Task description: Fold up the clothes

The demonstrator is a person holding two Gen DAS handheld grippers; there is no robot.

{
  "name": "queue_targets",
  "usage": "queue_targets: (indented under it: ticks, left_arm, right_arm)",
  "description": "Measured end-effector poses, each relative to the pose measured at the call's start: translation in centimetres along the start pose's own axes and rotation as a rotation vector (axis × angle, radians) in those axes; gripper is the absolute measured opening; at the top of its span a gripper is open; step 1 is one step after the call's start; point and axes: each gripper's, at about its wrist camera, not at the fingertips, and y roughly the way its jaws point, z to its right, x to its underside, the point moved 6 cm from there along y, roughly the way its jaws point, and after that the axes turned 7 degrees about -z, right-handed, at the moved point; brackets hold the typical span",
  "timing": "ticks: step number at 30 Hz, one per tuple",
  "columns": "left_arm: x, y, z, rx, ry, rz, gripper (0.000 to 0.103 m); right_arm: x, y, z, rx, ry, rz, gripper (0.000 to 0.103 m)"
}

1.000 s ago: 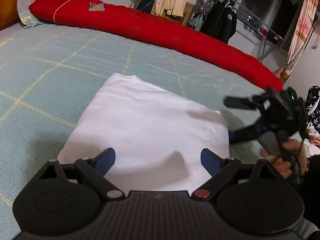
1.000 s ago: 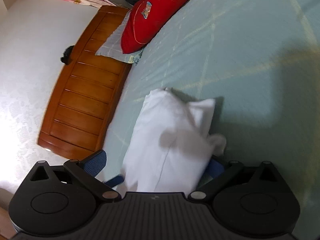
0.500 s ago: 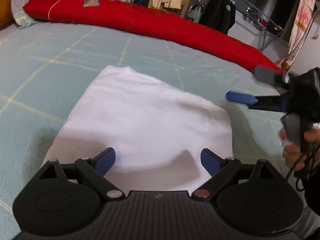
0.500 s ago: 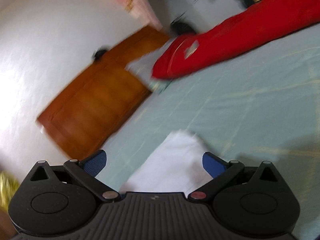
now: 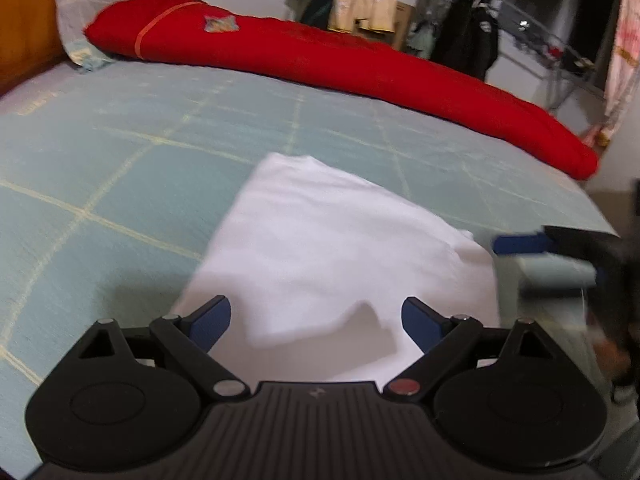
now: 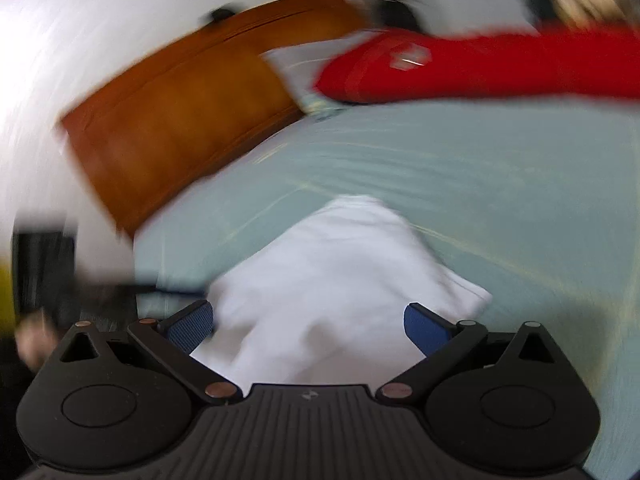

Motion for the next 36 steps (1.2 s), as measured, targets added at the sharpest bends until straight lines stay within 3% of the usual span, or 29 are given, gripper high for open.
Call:
queue_targets:
  ticks: [4,8,15,22,29,33,36]
  left_arm:
    - [-0.2,-0.2,0.1,-0.006,0.026,-0.001,0.092]
    - [1.4,0.5,-0.8,-0.023,0.022,-0.042,0.092]
    - [2.4,-0.5,-1.5,0.002,-0.010,-0.011,0.092]
    - [4.4,-1.3,-1.5,0.007,-0.014,-0.055,0.092]
    - [-0.3,-0.4,-0.3,0.048,0.015,0.011,0.092]
    - [-2.0,2.9,0.0,0.041,0.004,-0.013,0.092]
    - [-1.5,4.8,-0.3,0.026,0.002,-0.041,0.092]
  right_arm:
    - [2.8,2.6,-3.9,0.065,-0.235,-0.091,0.103]
    - [6.0,3.3,-4.1,0.143,-0.354,-0.133,0.103]
    - [5.8,1.9,-5.3,0.163,-0.346,-0.135,0.103]
    - [6.3,1.8,-7.4,0.136,-0.375,-0.133,0.103]
    - [6.6,1.0,-8.8,0.108,-0.349,-0.123,0.103]
    - [6.9,0.4,-8.7,0.132,-0.326,-0.120,0.103]
    - [7.2,0.2,-8.4,0.143,-0.308,-0.128,0.103]
